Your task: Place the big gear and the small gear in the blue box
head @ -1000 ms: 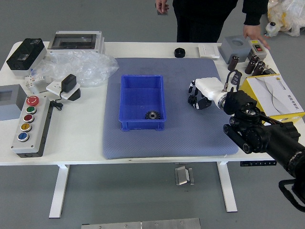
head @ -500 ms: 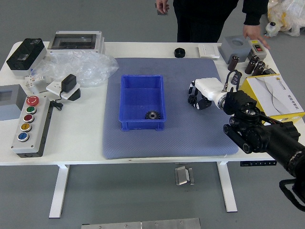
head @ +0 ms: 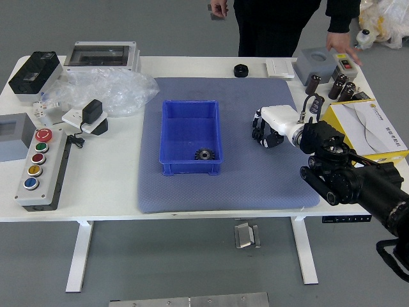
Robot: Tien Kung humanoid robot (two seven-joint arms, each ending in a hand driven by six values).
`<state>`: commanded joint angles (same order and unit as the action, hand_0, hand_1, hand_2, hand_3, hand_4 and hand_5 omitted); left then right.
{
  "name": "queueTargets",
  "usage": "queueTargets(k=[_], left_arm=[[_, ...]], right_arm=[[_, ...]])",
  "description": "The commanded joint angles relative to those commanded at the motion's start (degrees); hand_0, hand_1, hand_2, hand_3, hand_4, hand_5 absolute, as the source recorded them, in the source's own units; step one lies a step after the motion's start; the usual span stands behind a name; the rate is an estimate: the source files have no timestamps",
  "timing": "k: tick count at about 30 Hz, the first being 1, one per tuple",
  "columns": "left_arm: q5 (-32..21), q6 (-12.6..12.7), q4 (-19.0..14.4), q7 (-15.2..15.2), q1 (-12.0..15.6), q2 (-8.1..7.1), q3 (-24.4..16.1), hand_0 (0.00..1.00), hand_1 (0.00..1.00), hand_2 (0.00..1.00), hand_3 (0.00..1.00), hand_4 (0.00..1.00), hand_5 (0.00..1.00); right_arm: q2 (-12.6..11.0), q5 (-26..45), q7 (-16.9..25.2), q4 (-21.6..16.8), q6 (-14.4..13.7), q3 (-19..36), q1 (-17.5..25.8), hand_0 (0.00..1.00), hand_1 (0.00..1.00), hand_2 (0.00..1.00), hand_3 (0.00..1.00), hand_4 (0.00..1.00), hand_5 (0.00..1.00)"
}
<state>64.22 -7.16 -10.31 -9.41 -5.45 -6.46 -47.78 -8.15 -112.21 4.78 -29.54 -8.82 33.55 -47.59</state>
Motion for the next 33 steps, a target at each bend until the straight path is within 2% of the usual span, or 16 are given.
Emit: queueTargets(k=[8,9,15,32,33], left_arm=[[0.0,0.0,0.0,0.0,0.0,-0.08,0.0,0.853,0.822,0.804,0.828,0.674,0.308],[0.0,0.0,0.0,0.0,0.0,-0.08,0.0,0.853,0.822,0.805,0.828,0.674,0.308],[0.1,0.0,0.0,0.0,0.1,-0.08,0.0,0.853,0.823,0.805,0.828,0.674,0.307],[0.1,0.0,0.0,0.0,0.2,-0.02,-0.1,0.853,0.822,0.805,0.828,0.674,0.306],[0.1,0.0,0.0,0.0,0.2,-0.01,-0.1,0.853,0.822,0.804,0.827,0.674,0.306]], right_arm=[[0.0,-0.5,-0.4,-0.1,0.2,-0.2,-0.1,0.485,0.369,0.456,0.562,0.802,0.083],[0.0,-0.7,-0.5,-0.1,0.3,-0.2,-0.1,0.502,0.365,0.451,0.558,0.835,0.023],[0.0,-1.1,-0.8,-0.3,0.4,-0.3,0.0,0.49,0.364,0.441,0.535,0.83,0.002],[0.0,-1.1,-0.7,-0.3,0.3,-0.1,0.1,0.473,0.355,0.429,0.528,0.81,0.012],[0.0,-1.1,-0.7,-0.3,0.3,-0.1,0.1,0.472,0.355,0.432,0.518,0.833,0.004]])
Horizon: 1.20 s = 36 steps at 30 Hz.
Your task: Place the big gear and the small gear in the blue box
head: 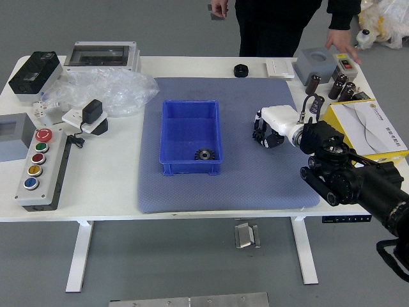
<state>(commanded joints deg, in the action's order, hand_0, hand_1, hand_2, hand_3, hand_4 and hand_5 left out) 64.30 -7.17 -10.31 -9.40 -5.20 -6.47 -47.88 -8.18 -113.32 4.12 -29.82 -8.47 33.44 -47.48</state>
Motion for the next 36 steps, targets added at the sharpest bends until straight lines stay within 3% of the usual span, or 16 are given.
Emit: queueTargets(k=[20,36], left_arm=[[0.3,-0.1,0.0,0.0,-0.1,0.17,-0.5,0.853,0.822,0.804,0.828,0.675,0.306],[0.0,0.0,0.0,0.0,0.3,-0.29,-0.4,0.853,0.822,0.804,0.827,0.676,0.307]], right_arm=[[-0.7,0.4,0.4,-0.7,-0.2,1.9,-0.2,0.479,0.36,0.44,0.516,0.822,0.002],[-2.9,0.6,0.1,-3.5,0.2,3.5,-0.7,0.476,0.362,0.441,0.514,0.81,0.002]])
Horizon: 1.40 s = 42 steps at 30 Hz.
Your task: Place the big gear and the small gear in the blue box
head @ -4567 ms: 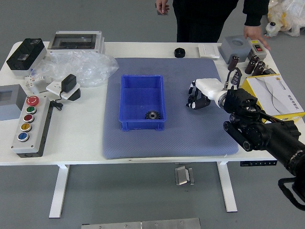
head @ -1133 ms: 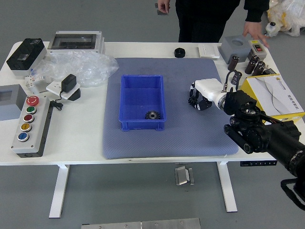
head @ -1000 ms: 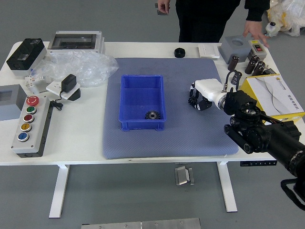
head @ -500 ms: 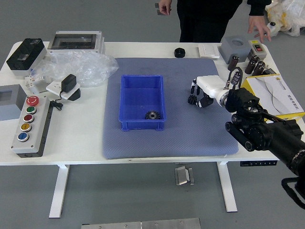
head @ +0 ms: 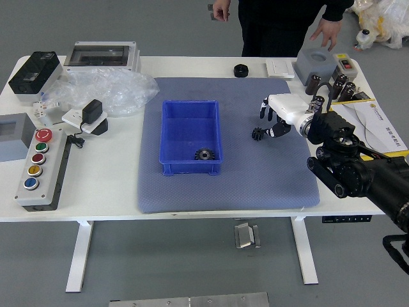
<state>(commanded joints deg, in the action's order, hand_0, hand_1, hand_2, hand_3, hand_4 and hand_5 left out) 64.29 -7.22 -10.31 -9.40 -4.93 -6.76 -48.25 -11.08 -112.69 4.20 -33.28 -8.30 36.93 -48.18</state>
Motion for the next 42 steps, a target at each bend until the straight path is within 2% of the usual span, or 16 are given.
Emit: queueTargets(k=[8,11,12,17,18,23,24,29,30,35,37,42], left_arm=[[0.3,-0.1,0.0,0.1,-0.1,-0.05,-0.3,0.853,0.822,0.804,0.828,0.676,0.307],[0.3,0.0,0.0,0.1,-0.1,-0.1,-0.3,0.853,0.822,0.804,0.828,0.676,0.307],[0.2,0.0,0.0,0.1,-0.1,-0.14,-0.2,0.853,0.822,0.803,0.827,0.676,0.307],[0.1,0.0,0.0,0.1,0.0,-0.32,0.0,0.853,0.822,0.803,0.827,0.676,0.307],[0.1,0.0,0.0,0.1,0.0,-0.35,0.0,0.853,0.822,0.803,0.827,0.676,0.307],[0.2,0.0,0.0,0.1,-0.1,-0.49,-0.1,0.853,0.822,0.803,0.827,0.676,0.307],[0.3,0.0,0.0,0.1,-0.1,-0.49,-0.1,0.852,0.822,0.803,0.827,0.676,0.307],[0.3,0.0,0.0,0.1,-0.2,-0.48,-0.1,0.852,0.822,0.803,0.827,0.676,0.307],[0.3,0.0,0.0,0.1,-0.2,-0.48,-0.1,0.852,0.822,0.803,0.827,0.676,0.308],[0.2,0.0,0.0,0.1,-0.1,-0.51,-0.1,0.852,0.822,0.803,0.827,0.676,0.308],[0.2,0.0,0.0,0.2,-0.1,-0.52,-0.1,0.852,0.822,0.804,0.826,0.675,0.308],[0.2,0.0,0.0,0.2,-0.1,-0.49,-0.2,0.852,0.822,0.804,0.826,0.675,0.308]], right_arm=[[-1.4,-0.1,-0.6,-1.7,0.5,0.6,0.0,0.483,0.362,0.44,0.513,0.807,0.002],[-2.0,-0.6,-1.6,-3.0,1.6,1.8,0.3,0.483,0.362,0.44,0.513,0.807,0.002],[-2.3,-0.9,-2.2,-3.6,2.5,2.5,0.3,0.561,0.457,0.551,0.628,0.898,0.317],[-3.6,-2.1,-4.5,-6.1,7.6,5.6,0.5,0.561,0.457,0.551,0.628,0.898,0.317],[-3.9,-2.3,-5.0,-6.6,8.8,6.2,0.6,0.762,0.72,0.815,0.897,0.998,0.445],[-4.7,-2.7,-6.5,-8.6,13.6,8.0,0.9,0.762,0.72,0.815,0.897,0.998,0.445],[-4.8,-2.8,-6.7,-8.8,14.2,8.2,1.0,0.839,0.839,0.954,0.998,0.998,0.517],[-5.0,-3.0,-6.9,-9.2,16.0,8.8,1.2,0.839,0.839,0.954,0.998,0.998,0.517],[-5.0,-3.0,-7.0,-9.2,16.3,8.8,1.3,0.887,0.906,0.998,0.998,0.998,0.569],[-5.2,-3.4,-7.0,-9.4,17.4,9.3,1.4,0.887,0.906,0.998,0.998,0.998,0.569],[-5.3,-3.5,-7.0,-9.5,17.8,9.5,1.4,0.917,0.944,0.998,0.998,0.998,0.571],[-5.4,-3.6,-6.6,-9.8,16.6,9.2,1.4,0.917,0.944,0.998,0.998,0.998,0.571]])
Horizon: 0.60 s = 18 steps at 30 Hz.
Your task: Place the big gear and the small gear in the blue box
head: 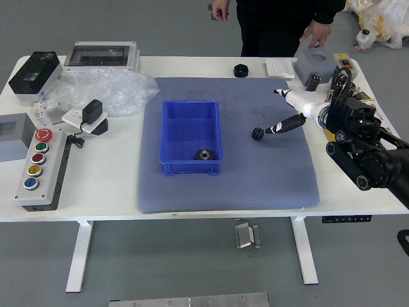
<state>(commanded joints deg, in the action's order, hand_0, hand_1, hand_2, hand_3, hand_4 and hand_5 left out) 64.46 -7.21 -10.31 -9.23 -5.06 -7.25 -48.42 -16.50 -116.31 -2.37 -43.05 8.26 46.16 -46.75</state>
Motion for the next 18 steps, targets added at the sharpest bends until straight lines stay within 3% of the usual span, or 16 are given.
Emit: queueTargets(k=[1,5,6,11,12,17,18], left_arm=[[0.0,0.0,0.0,0.0,0.0,0.0,0.0,0.852,0.822,0.804,0.826,0.674,0.307],[0.0,0.0,0.0,0.0,0.0,-0.01,-0.1,0.852,0.822,0.804,0.826,0.674,0.307],[0.0,0.0,0.0,0.0,0.1,-0.01,-0.1,0.852,0.822,0.804,0.826,0.674,0.307],[0.0,0.0,0.0,0.0,0.1,0.07,-0.1,0.852,0.822,0.804,0.826,0.674,0.307],[0.0,0.0,0.0,0.0,0.1,0.08,-0.1,0.852,0.822,0.804,0.826,0.674,0.306],[0.0,0.0,0.0,0.0,0.0,0.07,0.0,0.852,0.822,0.804,0.826,0.674,0.306],[0.0,0.0,0.0,0.0,0.0,0.06,0.0,0.852,0.822,0.804,0.827,0.674,0.306]], right_arm=[[0.0,0.0,0.1,0.0,-0.4,-0.1,0.0,0.849,0.783,0.869,0.971,0.998,0.432],[0.1,0.5,0.3,-0.2,-1.5,-0.6,-0.1,0.849,0.783,0.869,0.971,0.998,0.432],[0.3,0.6,0.2,-0.1,-1.7,-0.7,-0.1,0.772,0.699,0.753,0.886,0.998,0.335],[1.7,0.9,0.1,0.8,-3.1,-2.4,-0.2,0.772,0.699,0.753,0.886,0.998,0.335],[2.0,1.0,0.1,1.0,-3.4,-2.8,-0.2,0.708,0.635,0.703,0.793,0.967,0.285],[3.4,1.3,0.7,2.5,-5.4,-4.2,-0.2,0.708,0.635,0.703,0.793,0.967,0.285],[3.6,1.3,0.9,2.8,-5.8,-4.5,-0.1,0.652,0.567,0.636,0.695,0.928,0.222]])
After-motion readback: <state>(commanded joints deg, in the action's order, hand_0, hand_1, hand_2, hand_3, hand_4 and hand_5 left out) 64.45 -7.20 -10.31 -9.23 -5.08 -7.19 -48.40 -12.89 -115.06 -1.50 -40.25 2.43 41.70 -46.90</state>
